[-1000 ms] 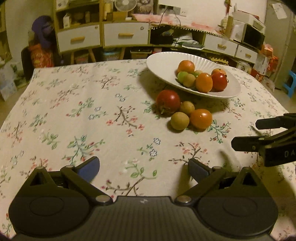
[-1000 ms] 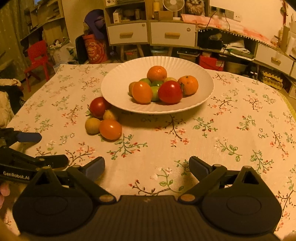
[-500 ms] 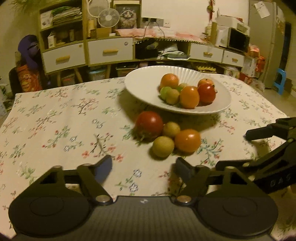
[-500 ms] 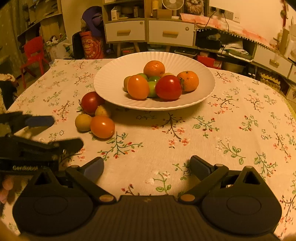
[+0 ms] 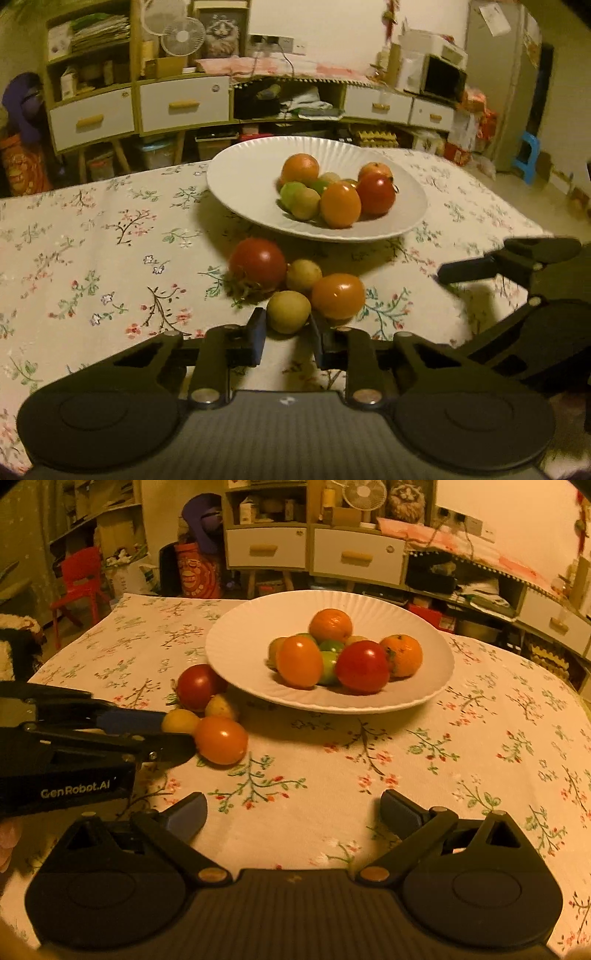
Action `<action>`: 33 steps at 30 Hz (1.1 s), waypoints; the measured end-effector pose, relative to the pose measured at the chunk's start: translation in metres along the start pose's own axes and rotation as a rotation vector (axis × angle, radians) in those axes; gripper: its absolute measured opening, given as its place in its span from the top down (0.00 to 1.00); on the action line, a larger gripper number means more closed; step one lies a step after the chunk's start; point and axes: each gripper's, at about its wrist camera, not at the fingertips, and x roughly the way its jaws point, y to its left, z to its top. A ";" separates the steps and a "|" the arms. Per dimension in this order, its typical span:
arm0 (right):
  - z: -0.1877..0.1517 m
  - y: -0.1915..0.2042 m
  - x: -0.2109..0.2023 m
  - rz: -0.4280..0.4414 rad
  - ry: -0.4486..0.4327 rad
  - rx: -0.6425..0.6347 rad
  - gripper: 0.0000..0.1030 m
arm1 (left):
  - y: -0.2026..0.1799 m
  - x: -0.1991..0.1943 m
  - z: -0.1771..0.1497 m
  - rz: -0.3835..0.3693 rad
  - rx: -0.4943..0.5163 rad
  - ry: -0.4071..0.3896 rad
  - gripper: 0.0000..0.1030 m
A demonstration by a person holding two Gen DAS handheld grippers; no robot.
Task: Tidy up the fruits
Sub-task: 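Close the left gripper on a beige tomato while the right gripper grasps an orange tomato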
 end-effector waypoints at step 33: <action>0.019 0.038 0.008 0.070 -0.025 -0.112 0.71 | 0.033 -0.025 -0.017 0.057 -0.084 0.041 0.79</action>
